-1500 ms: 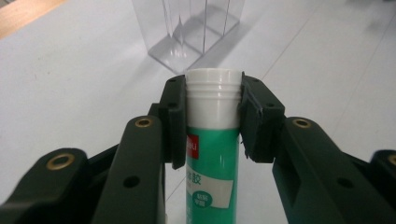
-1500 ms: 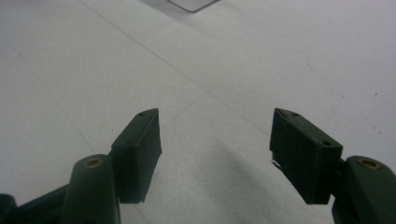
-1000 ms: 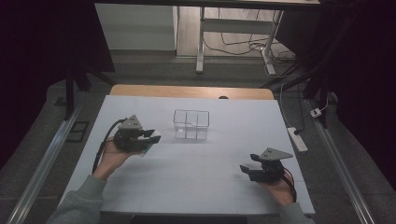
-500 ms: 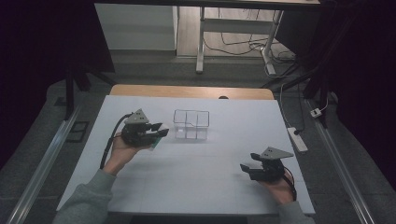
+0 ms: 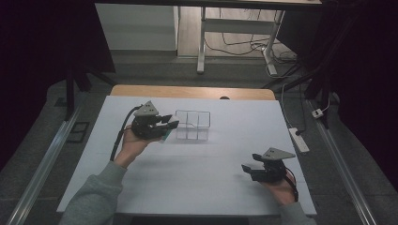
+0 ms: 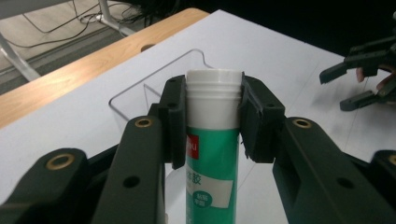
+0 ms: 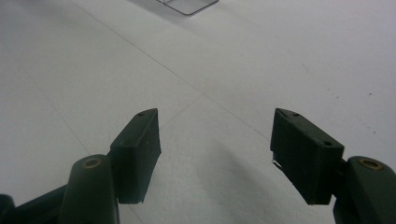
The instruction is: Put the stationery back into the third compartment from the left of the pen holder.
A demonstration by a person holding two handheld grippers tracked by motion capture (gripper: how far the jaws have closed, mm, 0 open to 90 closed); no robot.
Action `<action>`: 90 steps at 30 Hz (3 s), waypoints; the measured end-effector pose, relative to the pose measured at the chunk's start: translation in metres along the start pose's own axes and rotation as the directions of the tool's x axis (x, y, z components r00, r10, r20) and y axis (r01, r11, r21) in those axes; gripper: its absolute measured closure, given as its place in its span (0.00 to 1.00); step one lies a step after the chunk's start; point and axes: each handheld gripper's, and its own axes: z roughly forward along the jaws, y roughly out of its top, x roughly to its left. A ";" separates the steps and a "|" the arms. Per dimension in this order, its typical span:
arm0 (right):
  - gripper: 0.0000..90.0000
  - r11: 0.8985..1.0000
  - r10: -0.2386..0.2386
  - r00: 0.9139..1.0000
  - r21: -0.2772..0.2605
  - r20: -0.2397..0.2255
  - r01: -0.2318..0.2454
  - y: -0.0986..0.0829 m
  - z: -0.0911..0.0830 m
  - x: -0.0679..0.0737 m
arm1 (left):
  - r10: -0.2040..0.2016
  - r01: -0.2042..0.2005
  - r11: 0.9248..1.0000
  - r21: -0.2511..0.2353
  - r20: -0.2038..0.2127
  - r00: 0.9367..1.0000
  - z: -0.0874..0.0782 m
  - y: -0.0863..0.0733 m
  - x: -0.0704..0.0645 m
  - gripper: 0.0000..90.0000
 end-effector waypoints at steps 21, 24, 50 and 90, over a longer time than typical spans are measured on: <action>0.36 1.000 -0.006 1.000 0.018 -0.001 0.006 0.000 0.002 0.000 | 0.013 -0.013 0.999 -0.031 0.026 1.000 0.027 0.032 0.003 0.71; 0.36 1.000 -0.006 1.000 0.020 -0.003 0.006 0.000 0.003 0.000 | 0.015 -0.014 1.000 -0.027 0.024 1.000 0.033 0.036 0.004 0.71; 0.36 1.000 -0.006 1.000 0.027 -0.007 0.006 -0.001 0.004 0.000 | 0.010 -0.010 1.000 0.002 0.035 0.999 0.083 0.055 0.003 0.71; 0.36 0.999 -0.015 1.000 0.051 -0.010 0.016 -0.002 0.006 0.000 | 0.024 -0.025 0.999 0.027 0.030 0.999 0.139 0.068 0.002 0.70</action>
